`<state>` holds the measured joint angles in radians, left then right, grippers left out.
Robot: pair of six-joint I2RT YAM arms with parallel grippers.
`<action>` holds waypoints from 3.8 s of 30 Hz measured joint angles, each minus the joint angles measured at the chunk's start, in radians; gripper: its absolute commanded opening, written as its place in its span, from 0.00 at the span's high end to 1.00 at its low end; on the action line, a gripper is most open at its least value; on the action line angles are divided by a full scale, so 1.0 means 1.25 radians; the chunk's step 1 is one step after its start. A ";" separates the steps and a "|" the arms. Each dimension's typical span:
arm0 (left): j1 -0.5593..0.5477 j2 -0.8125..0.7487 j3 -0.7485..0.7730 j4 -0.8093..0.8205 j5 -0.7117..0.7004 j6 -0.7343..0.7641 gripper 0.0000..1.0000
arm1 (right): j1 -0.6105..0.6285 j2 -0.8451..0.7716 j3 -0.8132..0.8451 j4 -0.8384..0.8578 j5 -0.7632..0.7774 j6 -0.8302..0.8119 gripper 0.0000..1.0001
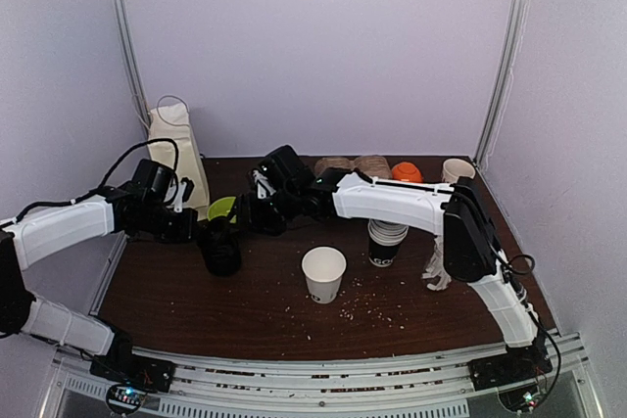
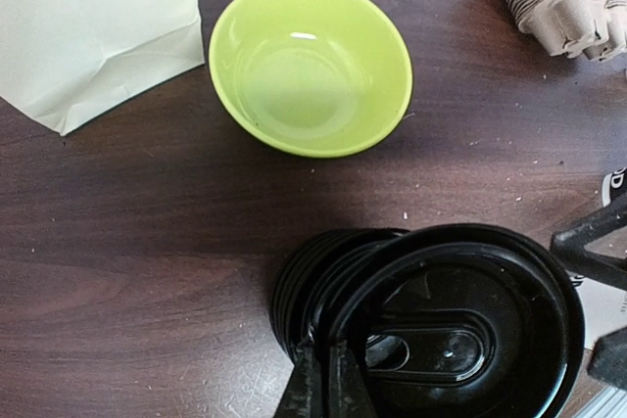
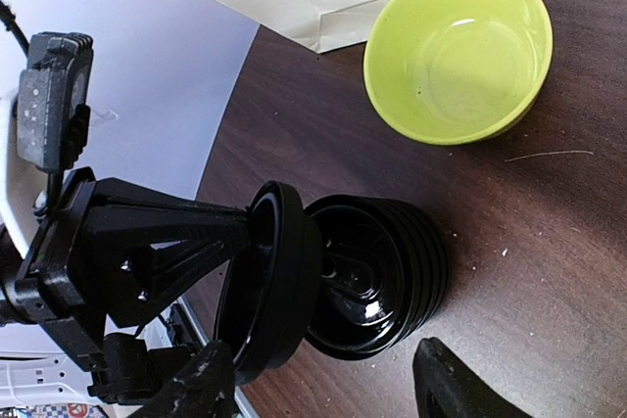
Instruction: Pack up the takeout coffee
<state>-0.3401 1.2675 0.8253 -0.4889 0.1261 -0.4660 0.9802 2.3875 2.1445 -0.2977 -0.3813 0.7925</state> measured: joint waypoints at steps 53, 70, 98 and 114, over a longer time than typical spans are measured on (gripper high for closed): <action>-0.085 -0.157 0.100 -0.058 -0.047 -0.052 0.02 | -0.025 -0.158 -0.212 0.180 -0.088 0.103 1.00; -0.181 -0.115 0.110 0.086 0.078 -0.152 0.02 | 0.123 -0.750 -0.653 -0.029 0.616 -0.581 1.00; -0.376 0.026 0.052 0.427 0.331 -0.437 0.02 | 0.423 -0.782 -1.370 1.169 1.070 -1.718 1.00; -0.443 0.107 0.070 0.529 0.446 -0.498 0.12 | 0.460 -0.658 -1.353 1.486 1.019 -1.982 1.00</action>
<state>-0.8940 1.4010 0.9123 0.1726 0.6838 -1.0885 1.5547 1.5650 0.4526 1.5600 0.8925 -1.6844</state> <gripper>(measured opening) 0.903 0.195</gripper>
